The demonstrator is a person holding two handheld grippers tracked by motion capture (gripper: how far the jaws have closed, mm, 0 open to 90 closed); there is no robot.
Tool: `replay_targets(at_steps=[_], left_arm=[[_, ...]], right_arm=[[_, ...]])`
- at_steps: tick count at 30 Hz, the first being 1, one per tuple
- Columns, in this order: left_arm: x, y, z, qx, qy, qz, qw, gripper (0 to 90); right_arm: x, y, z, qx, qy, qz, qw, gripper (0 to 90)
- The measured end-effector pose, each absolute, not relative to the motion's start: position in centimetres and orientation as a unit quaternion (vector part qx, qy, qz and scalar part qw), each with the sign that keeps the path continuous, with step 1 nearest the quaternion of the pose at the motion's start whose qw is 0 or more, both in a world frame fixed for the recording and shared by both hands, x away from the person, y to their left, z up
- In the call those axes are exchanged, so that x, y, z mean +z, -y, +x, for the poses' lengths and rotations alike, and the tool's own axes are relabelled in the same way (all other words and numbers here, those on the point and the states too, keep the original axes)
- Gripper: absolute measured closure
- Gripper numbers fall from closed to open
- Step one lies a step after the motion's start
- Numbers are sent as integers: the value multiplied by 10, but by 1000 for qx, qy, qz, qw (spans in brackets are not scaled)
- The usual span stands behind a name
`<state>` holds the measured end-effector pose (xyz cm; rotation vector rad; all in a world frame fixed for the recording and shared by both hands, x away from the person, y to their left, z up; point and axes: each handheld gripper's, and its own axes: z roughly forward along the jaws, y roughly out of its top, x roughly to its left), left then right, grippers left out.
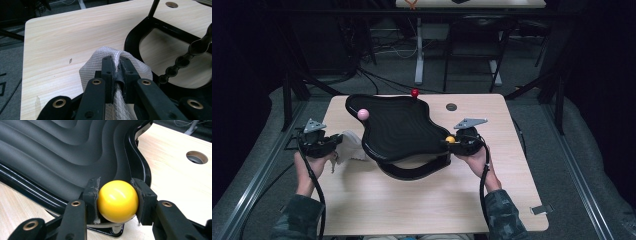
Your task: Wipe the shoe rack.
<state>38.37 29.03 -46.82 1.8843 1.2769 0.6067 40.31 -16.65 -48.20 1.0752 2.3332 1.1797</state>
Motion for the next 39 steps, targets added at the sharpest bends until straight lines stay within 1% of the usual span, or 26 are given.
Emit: replay_targets(at_steps=[4,8,12,20,29,36,39], left_arm=[[-460,-290,383,236,-496,741,386,828],[-449,-289,384,233,-487,746,390,831],[-438,-289,387,229,-482,753,384,835],[-406,-285,393,241,-462,766,376,835],[-378,-285,410,262,-467,761,365,835],[-353,-285,423,273,-472,750,375,835],[-347,-281,431,272,-470,752,374,835]], right_arm=[[-481,167,404,407,-819,374,154,594],[-479,163,403,395,-821,375,174,592],[-479,162,402,394,-819,378,175,594],[-480,161,401,393,-817,381,182,595],[-480,159,399,391,-813,388,188,595],[-480,159,399,390,-813,388,192,595],[-480,159,398,390,-813,388,193,595]])
